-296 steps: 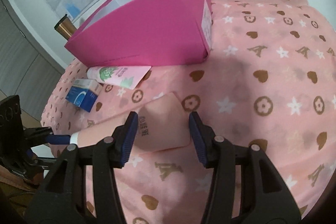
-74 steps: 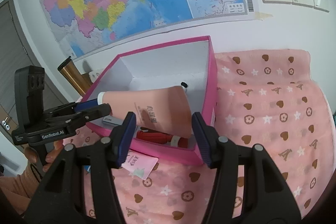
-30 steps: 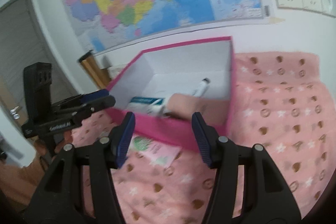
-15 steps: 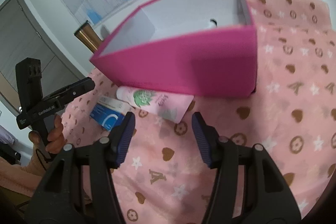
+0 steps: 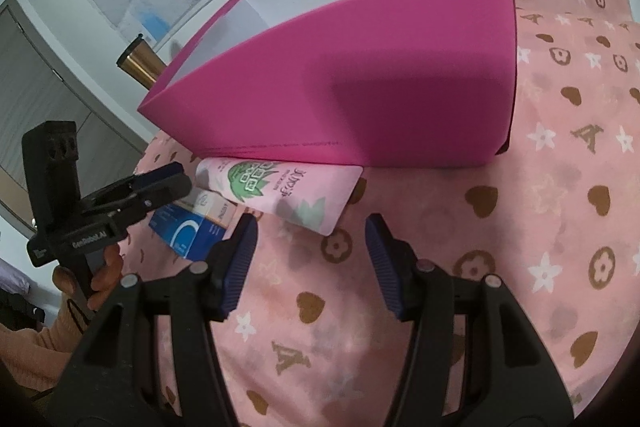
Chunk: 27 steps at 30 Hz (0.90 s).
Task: Organize rigid objects
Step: 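Move the open left gripper to the green-printed tube's white cap, then grasp the green-printed tube by its white cap with the left gripper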
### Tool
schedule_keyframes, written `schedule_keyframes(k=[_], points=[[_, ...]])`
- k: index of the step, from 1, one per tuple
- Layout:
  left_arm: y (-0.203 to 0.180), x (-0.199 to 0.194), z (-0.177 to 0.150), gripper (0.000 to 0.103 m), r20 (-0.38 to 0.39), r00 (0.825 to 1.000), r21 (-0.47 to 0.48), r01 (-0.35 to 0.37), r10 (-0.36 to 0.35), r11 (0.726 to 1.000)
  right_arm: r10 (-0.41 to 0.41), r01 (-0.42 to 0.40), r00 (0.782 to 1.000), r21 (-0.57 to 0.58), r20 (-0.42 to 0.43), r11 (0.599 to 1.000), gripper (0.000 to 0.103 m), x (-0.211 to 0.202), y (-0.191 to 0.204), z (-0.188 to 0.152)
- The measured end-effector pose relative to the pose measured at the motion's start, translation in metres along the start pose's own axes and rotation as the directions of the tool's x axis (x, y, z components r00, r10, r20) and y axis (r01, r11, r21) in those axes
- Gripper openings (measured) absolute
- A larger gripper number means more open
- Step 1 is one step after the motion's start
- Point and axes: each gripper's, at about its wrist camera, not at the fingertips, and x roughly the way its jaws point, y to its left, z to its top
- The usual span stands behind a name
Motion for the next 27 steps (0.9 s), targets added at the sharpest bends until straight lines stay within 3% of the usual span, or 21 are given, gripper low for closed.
schedule_keyframes(k=[17,27], points=[[-0.015,0.017,0.005,0.060,-0.045,0.997,0.022,0.058,-0.057,0.998,0.002,-0.002,1.000,0.015,-0.009,1.000,0.058,0.018,0.004,0.009],[-0.019,0.017,0.005,0.060,-0.044,0.998,0.024,0.051,-0.050,0.998,-0.003,0.003,1.000,0.011,-0.003,1.000,0.058,0.022,0.003,0.011]])
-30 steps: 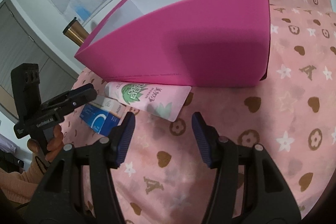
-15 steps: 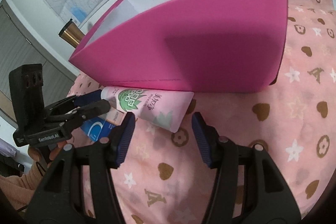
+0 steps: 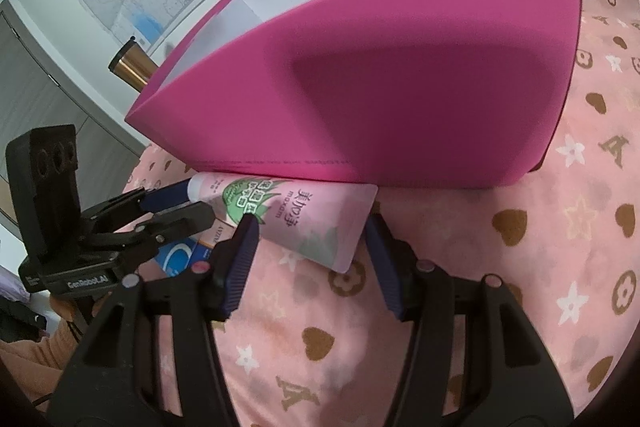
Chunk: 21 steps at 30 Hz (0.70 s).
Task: Organize rigid objects
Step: 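Grasp the green-printed tube by its white cap with the left gripper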
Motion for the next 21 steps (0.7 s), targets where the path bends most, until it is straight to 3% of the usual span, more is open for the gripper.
schedule_keyframes(k=[21], points=[[-0.034,-0.020,-0.002,0.060,0.050,0.998,0.059,0.028,-0.031,0.998,-0.034,0.036,0.996,-0.024,0.079,0.999,0.057,-0.043,0.003,-0.017]])
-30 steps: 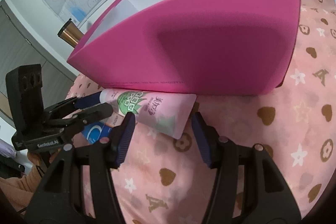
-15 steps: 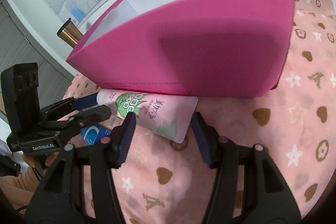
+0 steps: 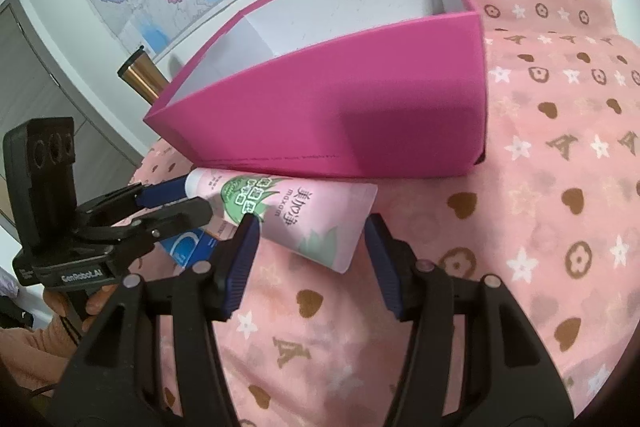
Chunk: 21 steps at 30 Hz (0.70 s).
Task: Organize rigid objects
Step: 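Grasp the green-printed tube by its white cap with the left gripper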
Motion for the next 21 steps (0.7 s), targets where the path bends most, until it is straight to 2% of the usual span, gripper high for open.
schedule_keyframes(k=[21], points=[[-0.020,-0.022,-0.002,0.060,0.052,0.999,0.027,0.005,-0.006,1.000,-0.022,0.024,0.998,-0.050,0.052,0.998,0.057,-0.032,0.008,-0.004]])
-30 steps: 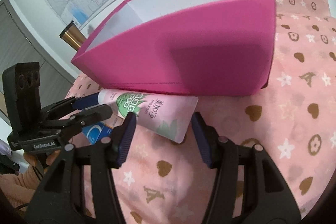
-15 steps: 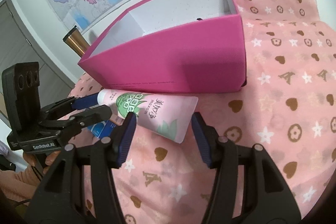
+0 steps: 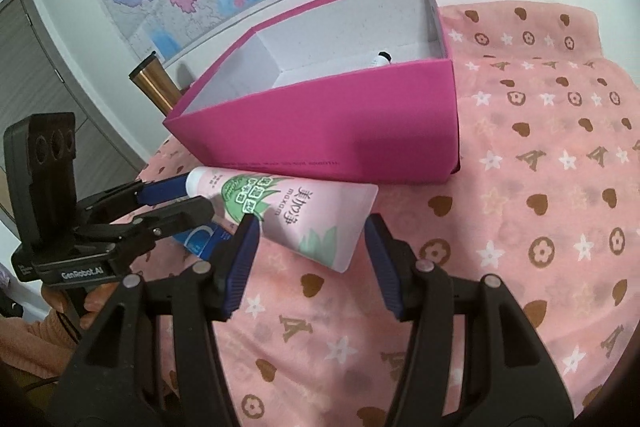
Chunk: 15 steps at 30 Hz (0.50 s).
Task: Organize rigid objects
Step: 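Grasp the green-printed tube by its white cap with the left gripper, then lift the green-printed tube and carry it over the magenta box rim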
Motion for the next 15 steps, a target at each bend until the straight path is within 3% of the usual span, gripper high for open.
schedule_keyframes(k=[15], points=[[-0.0043,-0.0073,0.0005,0.060,0.020,1.000,0.001,0.006,-0.006,1.000,0.006,-0.005,1.000,-0.010,0.018,1.000,0.057,-0.0091,0.0017,0.0005]])
